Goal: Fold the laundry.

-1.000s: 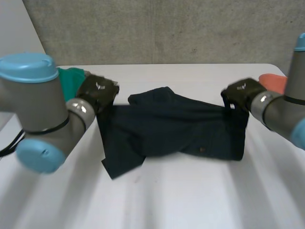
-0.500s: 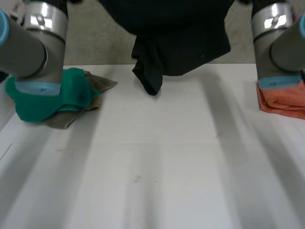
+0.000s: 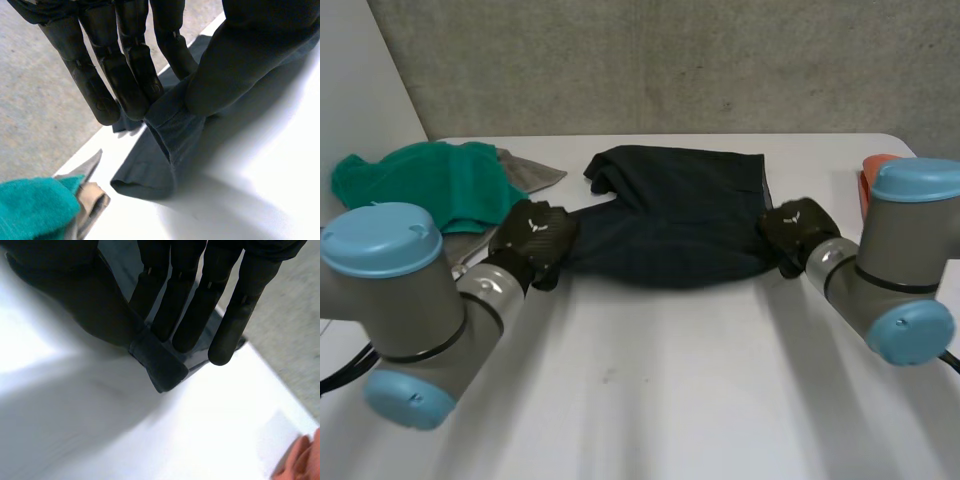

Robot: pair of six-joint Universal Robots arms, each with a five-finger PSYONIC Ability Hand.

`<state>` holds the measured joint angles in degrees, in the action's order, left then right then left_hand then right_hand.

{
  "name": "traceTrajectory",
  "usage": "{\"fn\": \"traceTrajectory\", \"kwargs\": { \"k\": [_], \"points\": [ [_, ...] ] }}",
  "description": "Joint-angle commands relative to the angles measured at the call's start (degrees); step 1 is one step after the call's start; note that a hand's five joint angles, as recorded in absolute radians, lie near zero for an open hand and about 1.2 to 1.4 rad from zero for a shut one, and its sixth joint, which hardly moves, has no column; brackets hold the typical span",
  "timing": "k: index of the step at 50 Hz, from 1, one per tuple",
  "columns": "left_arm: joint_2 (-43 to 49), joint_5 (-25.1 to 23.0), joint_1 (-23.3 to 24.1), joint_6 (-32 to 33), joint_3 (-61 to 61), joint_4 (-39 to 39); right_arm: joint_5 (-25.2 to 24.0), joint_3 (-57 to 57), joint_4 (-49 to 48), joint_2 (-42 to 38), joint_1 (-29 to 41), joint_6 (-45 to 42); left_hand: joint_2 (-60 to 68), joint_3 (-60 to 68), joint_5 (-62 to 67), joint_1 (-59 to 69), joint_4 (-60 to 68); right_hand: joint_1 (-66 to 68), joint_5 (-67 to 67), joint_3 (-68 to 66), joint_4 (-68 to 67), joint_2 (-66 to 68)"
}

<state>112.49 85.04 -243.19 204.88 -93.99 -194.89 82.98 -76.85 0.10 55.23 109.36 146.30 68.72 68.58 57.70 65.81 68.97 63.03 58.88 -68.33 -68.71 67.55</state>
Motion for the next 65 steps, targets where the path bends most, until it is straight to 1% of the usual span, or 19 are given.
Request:
{"fn": "traceTrajectory", "kwargs": {
  "k": [1,2,5,7,10,13,17,24,27,32,33,36,37,40,41,45,52,59,65],
  "points": [
    [-8.2,-1.5,0.3,1.6,-4.1,16.1,-1.8,-6.5,13.0,9.1,-1.8,-2.3,11.3,11.4,12.3,14.2,11.0,17.0,11.1,-11.7,-11.3,12.4],
    [-11.0,-1.8,0.5,3.0,-4.8,22.0,-1.8,-8.4,17.6,12.2,-2.3,-4.7,11.3,11.4,12.3,14.2,11.0,17.0,11.1,-11.7,-11.3,12.4],
    [-16.1,-2.1,1.5,5.7,-5.5,31.2,-2.1,-11.9,26.9,18.0,-3.4,-10.7,11.3,11.4,12.3,14.2,11.0,17.0,11.1,-11.7,-11.3,12.4],
    [-20.9,-1.7,2.4,8.0,-5.7,39.5,-2.9,-15.9,34.3,23.5,-4.9,-17.5,11.3,11.4,12.3,14.2,11.0,17.0,11.1,-11.7,-11.3,12.4],
    [-25.3,-2.0,3.1,9.4,-5.8,46.9,-6.7,-18.9,33.5,29.5,-6.3,-24.3,11.3,11.4,12.3,14.2,11.0,17.0,11.1,-11.7,-11.3,12.4],
    [-25.3,-1.7,3.3,9.4,-6.0,47.0,-8.4,-20.4,31.7,30.1,-7.3,-24.5,11.3,11.4,12.3,14.2,11.0,17.0,11.1,-11.7,-11.3,12.4],
    [-19.9,-0.6,3.0,10.1,-5.6,43.7,-8.8,-21.8,30.0,25.3,-8.1,-23.2,11.3,11.4,12.3,14.2,11.0,17.0,11.1,-11.7,-11.3,12.4],
    [-2.8,3.3,2.3,12.4,2.4,34.1,-3.1,-15.3,26.0,13.1,-5.6,-20.5,11.3,11.4,12.3,14.2,11.0,17.0,11.1,-11.7,-11.3,12.4],
    [3.8,4.4,2.0,13.8,11.0,28.8,-0.1,-8.0,21.6,8.6,-3.1,-16.2,11.3,11.4,12.3,14.2,11.0,17.0,11.1,-11.7,-11.3,12.4],
    [7.4,4.5,0.2,13.6,28.0,18.6,2.3,8.7,16.0,5.3,0.1,-9.6,11.3,11.4,12.3,14.2,11.0,17.0,11.1,-11.7,-11.3,12.4],
    [7.9,3.8,-0.6,12.9,33.7,13.8,2.6,15.2,13.4,4.8,1.0,-6.8,11.3,11.4,12.3,14.2,11.0,17.0,11.1,-11.7,-11.3,12.4],
    [8.3,3.4,-1.8,11.1,41.1,4.4,3.1,24.2,7.0,4.4,1.6,-2.1,11.3,11.4,12.3,14.2,11.0,17.0,11.1,-11.7,-11.3,12.4],
    [8.2,3.2,-2.5,9.2,44.2,-2.5,3.8,28.6,1.5,4.5,1.8,1.3,11.3,11.4,12.3,14.2,11.0,17.0,11.1,-11.7,-11.3,12.4],
    [8.1,3.3,-3.3,5.8,47.9,-13.1,4.7,32.0,-8.8,4.9,1.7,5.6,11.3,11.4,12.3,14.2,11.0,17.0,11.1,-11.7,-11.3,12.4],
    [8.1,3.3,-3.8,3.5,49.4,-18.2,5.9,32.5,-16.3,5.4,1.6,7.5,11.3,11.4,12.3,14.2,11.0,17.0,11.1,-11.7,-11.3,12.4],
    [7.9,2.6,-4.5,0.6,51.5,-18.0,6.4,32.8,-27.8,4.8,1.3,7.9,11.3,11.4,12.3,14.2,11.0,17.0,11.1,-11.7,-11.3,12.4],
    [6.6,2.8,-5.0,-0.3,48.1,-12.0,3.3,34.8,-22.6,-0.1,2.2,7.9,11.3,11.4,12.3,14.2,11.0,17.0,11.1,-11.7,-11.3,12.4],
    [5.1,2.8,-5.1,-1.0,35.6,-11.9,2.0,33.9,-20.9,-5.7,2.3,7.7,11.3,11.4,12.3,14.2,11.0,17.0,11.1,-11.7,-11.3,12.4],
    [7.5,2.6,-3.6,-0.6,23.4,-11.2,0.7,28.1,-16.8,-11.0,2.3,5.1,11.3,11.4,12.3,14.2,11.0,17.0,11.1,-11.7,-11.3,12.4]
  ]
}}
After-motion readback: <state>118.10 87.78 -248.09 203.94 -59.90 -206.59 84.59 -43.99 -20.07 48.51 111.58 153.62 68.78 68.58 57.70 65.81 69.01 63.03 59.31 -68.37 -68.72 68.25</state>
